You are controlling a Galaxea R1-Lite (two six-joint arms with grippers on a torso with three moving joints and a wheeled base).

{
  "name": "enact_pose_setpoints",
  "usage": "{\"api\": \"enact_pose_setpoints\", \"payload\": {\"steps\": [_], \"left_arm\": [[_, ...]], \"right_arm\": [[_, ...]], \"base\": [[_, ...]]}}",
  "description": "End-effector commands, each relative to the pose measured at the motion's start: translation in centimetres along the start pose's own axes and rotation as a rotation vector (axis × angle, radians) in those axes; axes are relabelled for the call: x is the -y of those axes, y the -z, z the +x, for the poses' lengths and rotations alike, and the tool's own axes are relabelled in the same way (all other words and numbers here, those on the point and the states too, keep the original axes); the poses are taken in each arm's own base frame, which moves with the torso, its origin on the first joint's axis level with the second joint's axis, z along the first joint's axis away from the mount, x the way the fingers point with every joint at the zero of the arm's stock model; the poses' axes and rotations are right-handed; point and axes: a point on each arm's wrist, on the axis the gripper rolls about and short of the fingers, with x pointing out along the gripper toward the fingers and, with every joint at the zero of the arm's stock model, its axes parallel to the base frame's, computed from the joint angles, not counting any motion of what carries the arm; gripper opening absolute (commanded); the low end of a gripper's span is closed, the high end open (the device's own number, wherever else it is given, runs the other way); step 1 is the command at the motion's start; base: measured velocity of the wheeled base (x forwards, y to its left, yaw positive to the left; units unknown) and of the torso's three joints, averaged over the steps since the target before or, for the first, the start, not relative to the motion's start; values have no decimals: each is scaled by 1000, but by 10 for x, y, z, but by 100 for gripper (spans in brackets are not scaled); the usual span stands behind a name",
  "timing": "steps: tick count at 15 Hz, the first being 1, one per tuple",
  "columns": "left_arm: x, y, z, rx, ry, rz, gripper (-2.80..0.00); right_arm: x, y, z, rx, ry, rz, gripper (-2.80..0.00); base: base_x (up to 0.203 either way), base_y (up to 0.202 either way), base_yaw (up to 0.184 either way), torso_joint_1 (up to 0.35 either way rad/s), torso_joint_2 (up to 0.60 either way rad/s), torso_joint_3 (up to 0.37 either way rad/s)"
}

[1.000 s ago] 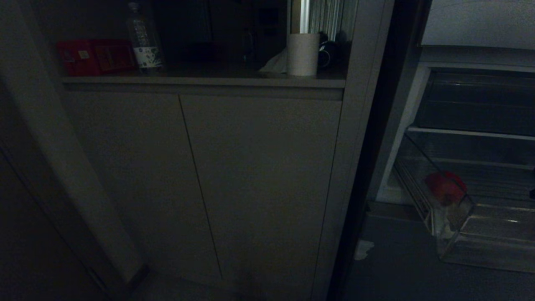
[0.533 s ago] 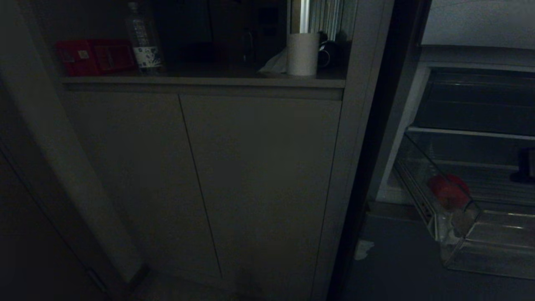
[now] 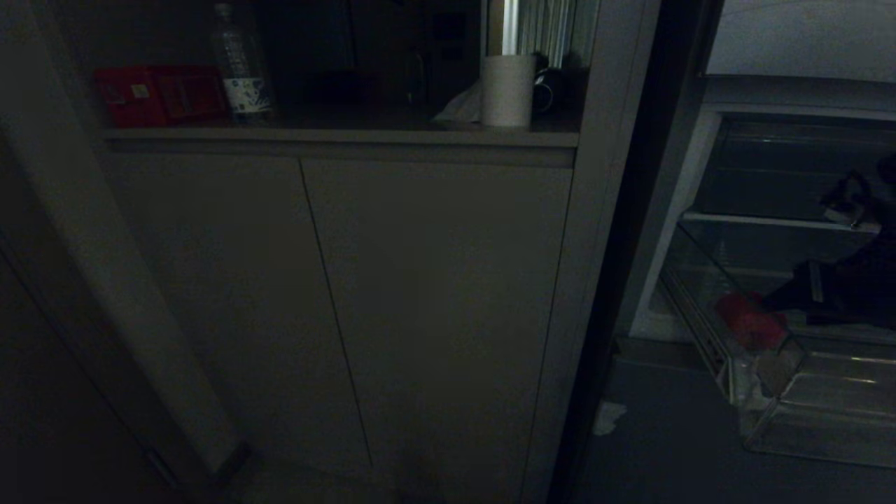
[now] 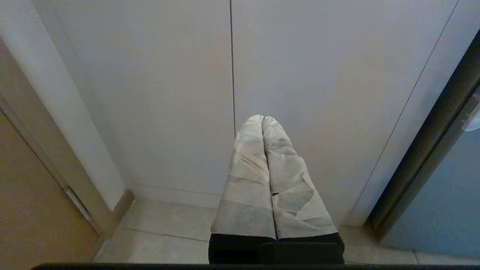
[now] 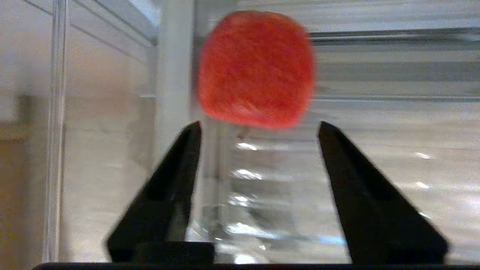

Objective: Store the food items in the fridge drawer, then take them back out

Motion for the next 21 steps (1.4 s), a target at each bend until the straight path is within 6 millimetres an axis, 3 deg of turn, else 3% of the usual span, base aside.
{"api": "enact_pose_setpoints", "payload": {"steps": [1,12,16,17,21], "left_arm": [[0,0,0,0,-1,0,-280],[0,0,0,0,-2,0,-280],[0,0,0,0,0,0,-280],[0,0,0,-2,0,0,-280],[0,0,0,1,-1,0,-280]], "right_arm": [[-1,-2,16,-43,-26,15,0],[0,-4,45,-116,-38,40,0],[0,-2,46,-123,-34,39,0],[0,-1,47,-126,-32,39,-280],[1,-1,49,-133,-27,43,-280]], "base": [[0,0,0,0,0,0],[0,0,0,0,0,0],[0,0,0,0,0,0],[0,0,0,0,0,0],[0,0,0,0,0,0]]}}
